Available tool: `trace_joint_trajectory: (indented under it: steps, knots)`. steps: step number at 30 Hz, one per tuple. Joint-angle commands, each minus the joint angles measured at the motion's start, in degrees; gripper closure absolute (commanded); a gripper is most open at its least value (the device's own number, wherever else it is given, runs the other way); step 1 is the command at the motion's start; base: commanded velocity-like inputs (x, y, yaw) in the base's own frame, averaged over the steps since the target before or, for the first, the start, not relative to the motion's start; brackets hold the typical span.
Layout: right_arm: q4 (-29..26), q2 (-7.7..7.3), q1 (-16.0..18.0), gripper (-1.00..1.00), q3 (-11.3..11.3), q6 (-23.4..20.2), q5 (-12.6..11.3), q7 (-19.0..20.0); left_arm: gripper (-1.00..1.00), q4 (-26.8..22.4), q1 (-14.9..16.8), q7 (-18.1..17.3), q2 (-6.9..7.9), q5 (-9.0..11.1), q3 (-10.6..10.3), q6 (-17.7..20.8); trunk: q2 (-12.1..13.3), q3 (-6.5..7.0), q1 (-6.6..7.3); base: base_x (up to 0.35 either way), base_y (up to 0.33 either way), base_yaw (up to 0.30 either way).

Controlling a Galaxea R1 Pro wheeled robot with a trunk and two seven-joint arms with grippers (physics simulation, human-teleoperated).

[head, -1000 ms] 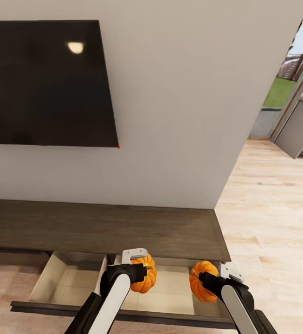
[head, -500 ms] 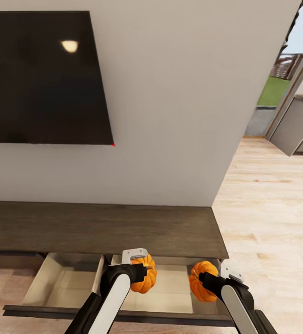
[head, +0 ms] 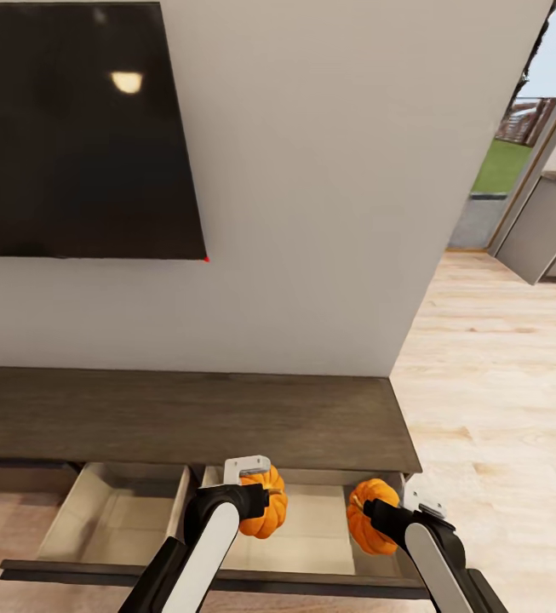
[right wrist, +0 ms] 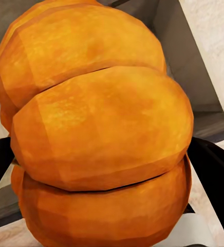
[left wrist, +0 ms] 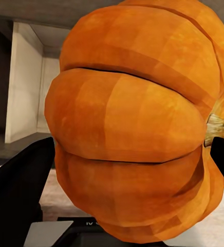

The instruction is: Place each of the two pumpkins and all three candles from the living room inside a cabinet in the living room (use any cabinet), then make sure every cabinet is closed, and position the cauldron so it is next to a table in the living room.

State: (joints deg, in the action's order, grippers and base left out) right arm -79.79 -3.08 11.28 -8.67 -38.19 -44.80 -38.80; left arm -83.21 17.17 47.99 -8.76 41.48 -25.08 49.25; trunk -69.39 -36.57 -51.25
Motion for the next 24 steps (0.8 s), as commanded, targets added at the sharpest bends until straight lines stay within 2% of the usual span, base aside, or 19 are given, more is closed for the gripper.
trace_joint_trajectory:
  steps: [1,6,10,13,19,24]
  knots:
    - [0.06,0.11,0.08,1.0,-0.36,-0.01,-0.49,-0.67,1.0,-0.04,0.05,0.7,0.02,0.46,-0.06,0.14,-0.45,-0.24,-0.23,0.0,0.0,0.0]
    - [0.85,3.13,0.54,1.0,-1.52,0.0,-0.2,-0.69,1.0,0.03,0.05,0.62,0.14,0.95,-0.07,0.14,-2.46,-1.13,-1.32,0.0,0.0,0.0]
    - [1.58,3.63,2.19,1.0,-2.14,-0.03,-0.27,-0.66,1.0,2.54,0.05,0.68,0.13,0.9,0.42,0.06,-4.06,-1.85,-2.2,0.0,0.0,0.0]
    - [2.32,3.69,3.11,1.0,-3.46,-0.05,-0.29,-0.66,1.0,4.96,0.05,0.7,-0.05,0.48,0.27,-2.36,-5.26,-2.39,-2.86,0.0,0.0,0.0]
    - [3.35,3.78,3.72,1.0,-4.75,0.08,-0.23,-0.74,1.0,5.49,0.05,0.7,-0.13,0.31,0.19,-3.69,-7.67,-3.47,-4.18,0.0,0.0,0.0]
    - [5.83,4.21,5.28,1.0,-8.75,2.0,-0.07,-0.75,1.0,6.32,0.05,0.68,-0.23,0.36,0.08,-5.77,-9.68,-4.36,-5.28,0.0,0.0,0.0]
